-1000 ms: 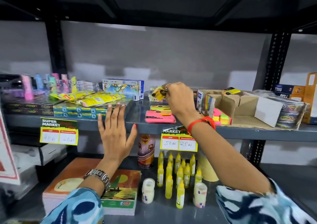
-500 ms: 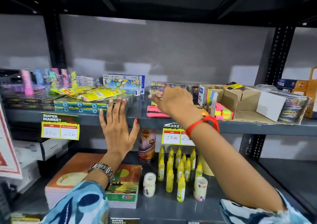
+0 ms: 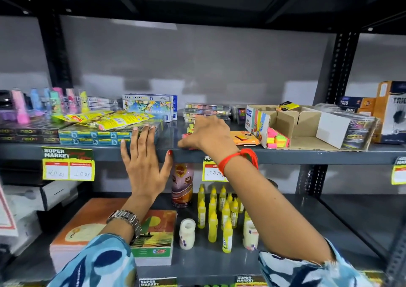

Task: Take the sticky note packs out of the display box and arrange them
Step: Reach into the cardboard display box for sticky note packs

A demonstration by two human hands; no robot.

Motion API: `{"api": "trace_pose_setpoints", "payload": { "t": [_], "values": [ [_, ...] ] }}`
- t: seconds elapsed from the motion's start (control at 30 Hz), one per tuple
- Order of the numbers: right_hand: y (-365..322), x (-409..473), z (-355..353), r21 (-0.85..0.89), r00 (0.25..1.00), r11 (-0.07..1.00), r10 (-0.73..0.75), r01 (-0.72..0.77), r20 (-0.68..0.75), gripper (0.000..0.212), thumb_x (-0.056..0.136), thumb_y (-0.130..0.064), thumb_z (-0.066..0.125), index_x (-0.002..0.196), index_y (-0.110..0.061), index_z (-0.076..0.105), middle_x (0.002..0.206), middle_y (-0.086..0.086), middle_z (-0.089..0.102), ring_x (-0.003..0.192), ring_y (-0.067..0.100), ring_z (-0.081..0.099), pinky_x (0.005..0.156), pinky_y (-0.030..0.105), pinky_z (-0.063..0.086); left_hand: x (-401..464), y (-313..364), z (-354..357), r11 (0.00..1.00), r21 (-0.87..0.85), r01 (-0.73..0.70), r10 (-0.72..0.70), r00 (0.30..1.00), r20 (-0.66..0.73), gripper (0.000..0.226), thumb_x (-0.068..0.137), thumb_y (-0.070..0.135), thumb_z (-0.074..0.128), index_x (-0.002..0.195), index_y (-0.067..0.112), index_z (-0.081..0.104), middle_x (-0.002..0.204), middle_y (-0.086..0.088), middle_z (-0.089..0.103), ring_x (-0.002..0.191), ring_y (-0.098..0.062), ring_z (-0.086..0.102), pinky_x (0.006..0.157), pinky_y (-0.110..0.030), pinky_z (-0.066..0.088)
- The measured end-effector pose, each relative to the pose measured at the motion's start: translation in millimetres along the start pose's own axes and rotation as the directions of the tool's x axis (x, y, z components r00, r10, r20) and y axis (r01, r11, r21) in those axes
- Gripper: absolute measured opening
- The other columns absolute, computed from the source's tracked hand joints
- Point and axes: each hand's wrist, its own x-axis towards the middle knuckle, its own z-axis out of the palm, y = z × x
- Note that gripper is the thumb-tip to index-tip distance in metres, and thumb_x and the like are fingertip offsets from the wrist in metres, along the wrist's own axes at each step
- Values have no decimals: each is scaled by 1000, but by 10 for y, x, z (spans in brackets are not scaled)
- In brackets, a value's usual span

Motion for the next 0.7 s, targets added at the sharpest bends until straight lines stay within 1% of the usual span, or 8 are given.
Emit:
{"api": "trace_pose_setpoints", "payload": {
  "t": [0.07, 0.13, 0.23, 0.3, 0.37, 0.5, 0.57, 0.7],
  "values": [
    [36, -82, -23, 66, 998, 997, -32, 36, -54, 52, 71, -49, 71, 102, -9, 58, 111, 11, 61, 106, 32, 57, 79, 33, 48, -2, -3, 1, 1000, -7, 1, -1, 1000, -13, 65, 92, 48, 33, 141, 4, 40, 142, -15, 46, 137, -29, 29, 116, -43, 1],
    [84, -191, -100, 146, 993, 987, -50, 64, -103, 47, 68, -49, 73, 93, -12, 58, 102, 10, 63, 100, 30, 59, 72, 31, 43, -4, 11, 2, 1000, -23, 5, -5, 1000, -29, 65, 92, 48, 33, 140, 5, 41, 142, -15, 46, 137, -29, 29, 116, -43, 2],
    [178, -325, -354, 271, 981, 959, -31, 84, -194, 46, 64, -51, 76, 91, -15, 66, 83, 5, 61, 86, 26, 63, 67, 26, 46, 8, 56, 16, 998, -38, 43, -46, 997, -68, 63, 91, 45, 36, 139, 4, 43, 140, -15, 48, 137, -29, 30, 115, -46, 4],
    [329, -364, -563, 306, 963, 950, 14, 71, -268, 49, 61, -58, 75, 89, -18, 69, 82, 3, 64, 80, 24, 62, 71, 25, 51, 19, 122, 31, 996, -40, 83, -86, 994, -72, 64, 91, 45, 36, 139, 3, 42, 142, -15, 46, 139, -30, 28, 115, -47, 2],
    [555, -379, -752, 330, 933, 943, 83, 40, -351, 54, 59, -62, 74, 89, -18, 68, 84, 4, 68, 80, 23, 64, 73, 29, 55, 24, 199, 43, 994, -36, 106, -107, 993, -57, 64, 91, 44, 36, 139, 2, 41, 144, -16, 44, 140, -32, 25, 115, -49, -1],
    [1138, -408, -974, 267, 851, 959, 217, -94, -479, 50, 66, -55, 74, 85, -9, 68, 76, 6, 60, 75, 23, 58, 69, 29, 49, -1, 282, 67, 994, -31, 109, -111, 992, -65, 60, 90, 37, 38, 140, 3, 41, 144, -14, 44, 140, -32, 27, 114, -53, 2],
    [1387, -404, -988, 265, 824, 951, 276, -160, -494, 49, 66, -51, 75, 82, -5, 69, 77, 11, 63, 73, 25, 58, 67, 29, 48, 5, 278, 78, 993, -25, 113, -115, 991, -73, 60, 90, 36, 39, 141, 4, 40, 144, -13, 45, 140, -31, 27, 114, -54, 4],
    [1709, -394, -883, 250, 831, 933, 346, -258, -436, 41, 67, -42, 78, 66, -3, 65, 72, 14, 61, 74, 26, 54, 69, 33, 48, 4, 280, 84, 993, -28, 116, -117, 990, -75, 59, 90, 36, 39, 140, 5, 42, 142, -13, 46, 138, -31, 28, 113, -56, 7]
  ]
}}
